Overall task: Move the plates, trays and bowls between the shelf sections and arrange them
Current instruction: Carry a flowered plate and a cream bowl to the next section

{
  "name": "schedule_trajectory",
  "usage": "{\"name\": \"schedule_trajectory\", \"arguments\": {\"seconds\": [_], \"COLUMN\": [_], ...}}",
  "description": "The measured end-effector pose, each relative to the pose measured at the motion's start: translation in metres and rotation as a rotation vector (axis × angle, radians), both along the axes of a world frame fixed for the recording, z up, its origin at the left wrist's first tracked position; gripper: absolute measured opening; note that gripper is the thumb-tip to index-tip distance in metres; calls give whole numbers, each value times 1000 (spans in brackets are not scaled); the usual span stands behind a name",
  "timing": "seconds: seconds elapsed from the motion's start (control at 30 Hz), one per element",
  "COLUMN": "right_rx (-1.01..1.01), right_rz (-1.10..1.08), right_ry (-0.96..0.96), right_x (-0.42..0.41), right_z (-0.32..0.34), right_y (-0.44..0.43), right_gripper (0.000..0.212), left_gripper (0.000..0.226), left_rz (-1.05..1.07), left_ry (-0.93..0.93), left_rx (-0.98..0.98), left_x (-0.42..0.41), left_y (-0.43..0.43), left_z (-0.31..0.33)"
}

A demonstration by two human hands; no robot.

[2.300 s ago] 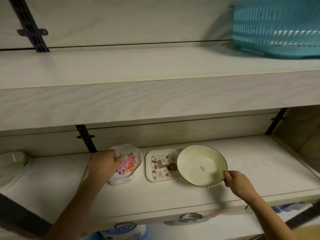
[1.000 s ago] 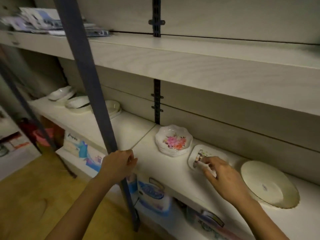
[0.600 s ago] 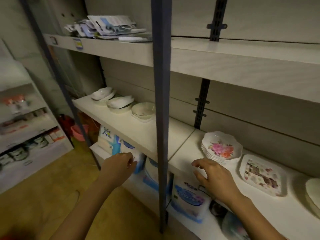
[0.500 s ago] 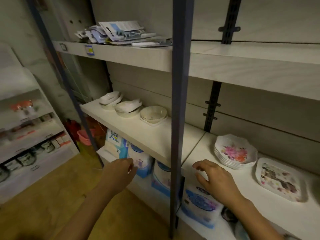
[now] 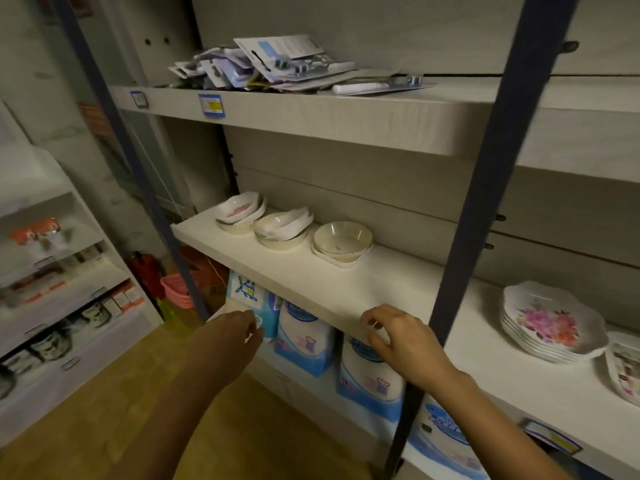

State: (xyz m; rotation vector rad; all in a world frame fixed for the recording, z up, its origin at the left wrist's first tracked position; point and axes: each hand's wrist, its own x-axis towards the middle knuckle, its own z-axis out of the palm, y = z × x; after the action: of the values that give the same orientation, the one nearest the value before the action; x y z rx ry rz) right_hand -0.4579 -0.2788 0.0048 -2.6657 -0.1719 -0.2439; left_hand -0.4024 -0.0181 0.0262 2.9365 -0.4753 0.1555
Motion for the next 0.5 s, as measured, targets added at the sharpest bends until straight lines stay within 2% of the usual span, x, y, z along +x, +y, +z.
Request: {"name": "schedule_trajectory", "arguments": {"seconds": [0.2, 0.3, 0.5], "right_rx": [26, 45, 70], "right_rz": [-107, -204, -423], "right_ry": [4, 34, 74], "right_x": [74, 115, 184], "right_z": [-20, -24, -33], "right_y": [18, 19, 11], "right_gripper": [26, 27, 25], "left_gripper": [22, 15, 18], "left_rz": [-49, -87, -129], "left_ry": [-33, -10, 13], "left_rx": [-16, -10, -87], "left_x": [78, 127, 212], "left_y": [17, 23, 16], "left_z": [-17, -18, -17]}}
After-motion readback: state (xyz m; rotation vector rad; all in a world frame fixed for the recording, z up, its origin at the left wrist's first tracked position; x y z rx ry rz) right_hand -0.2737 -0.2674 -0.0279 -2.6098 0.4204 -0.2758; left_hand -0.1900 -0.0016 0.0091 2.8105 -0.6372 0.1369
